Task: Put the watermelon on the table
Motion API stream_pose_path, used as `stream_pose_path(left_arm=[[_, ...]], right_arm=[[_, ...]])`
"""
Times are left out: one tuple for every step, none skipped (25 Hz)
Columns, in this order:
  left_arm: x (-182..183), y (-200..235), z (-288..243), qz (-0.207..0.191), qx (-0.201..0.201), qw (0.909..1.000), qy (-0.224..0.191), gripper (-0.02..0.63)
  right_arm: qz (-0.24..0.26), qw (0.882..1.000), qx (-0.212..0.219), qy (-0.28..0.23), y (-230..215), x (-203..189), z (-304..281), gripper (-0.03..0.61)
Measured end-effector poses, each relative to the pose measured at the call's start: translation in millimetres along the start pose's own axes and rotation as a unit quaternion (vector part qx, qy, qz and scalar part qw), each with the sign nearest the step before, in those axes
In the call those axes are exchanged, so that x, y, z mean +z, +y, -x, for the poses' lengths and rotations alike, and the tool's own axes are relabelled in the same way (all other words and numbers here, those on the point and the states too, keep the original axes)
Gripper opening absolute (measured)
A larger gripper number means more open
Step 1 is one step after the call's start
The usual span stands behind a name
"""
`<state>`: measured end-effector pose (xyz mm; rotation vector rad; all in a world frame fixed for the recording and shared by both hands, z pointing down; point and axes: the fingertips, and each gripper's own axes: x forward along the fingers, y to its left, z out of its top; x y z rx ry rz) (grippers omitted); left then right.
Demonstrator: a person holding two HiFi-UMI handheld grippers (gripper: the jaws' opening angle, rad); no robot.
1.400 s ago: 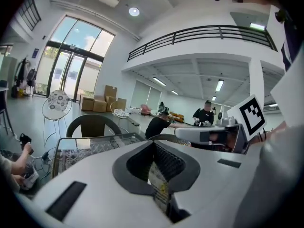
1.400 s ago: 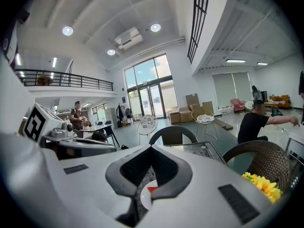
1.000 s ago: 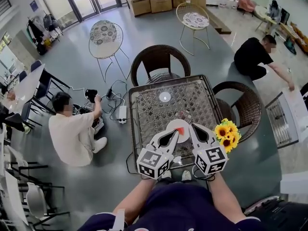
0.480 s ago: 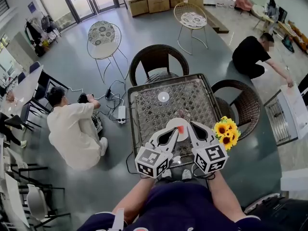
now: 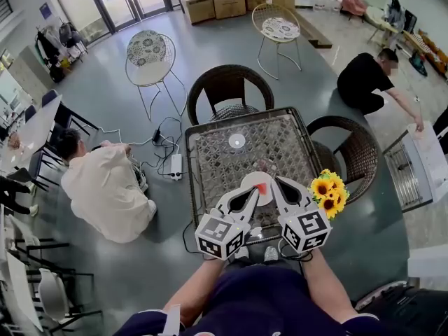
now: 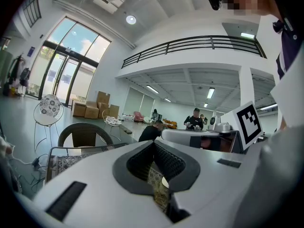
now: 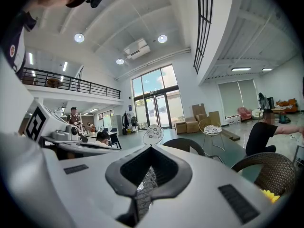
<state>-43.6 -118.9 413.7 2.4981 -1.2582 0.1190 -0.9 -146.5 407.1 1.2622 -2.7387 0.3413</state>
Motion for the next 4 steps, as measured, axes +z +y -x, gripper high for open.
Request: stream_pose_path(left_arm=[[-1.0,0.0,0.1,0.001,-0.001,1.0,0.001,0.006],[-1.9,0.0,0.0,0.001,-0.001,1.0,0.001,0.006],[-2.7,-0.1,-0.1,0.002,-0.002,1.0,0.002,0.006],[-3.4,-0.2,-0.2,0.003,-0.003,1.0,0.002,0.006]], right_arm=[[0.0,1.0,0.0,0.0,0.2,-0.2,-0.2,0.003],[0.001,1.0,0.001,-0.001,0.2,-0.5,-0.3,0.003],[0.001,1.0,0.001,-0.001,0.2,-0.8,-0.3,0.003],[0.001,1.0,0.001,-0.001,0.1,-1.1,-0.4,0.003]])
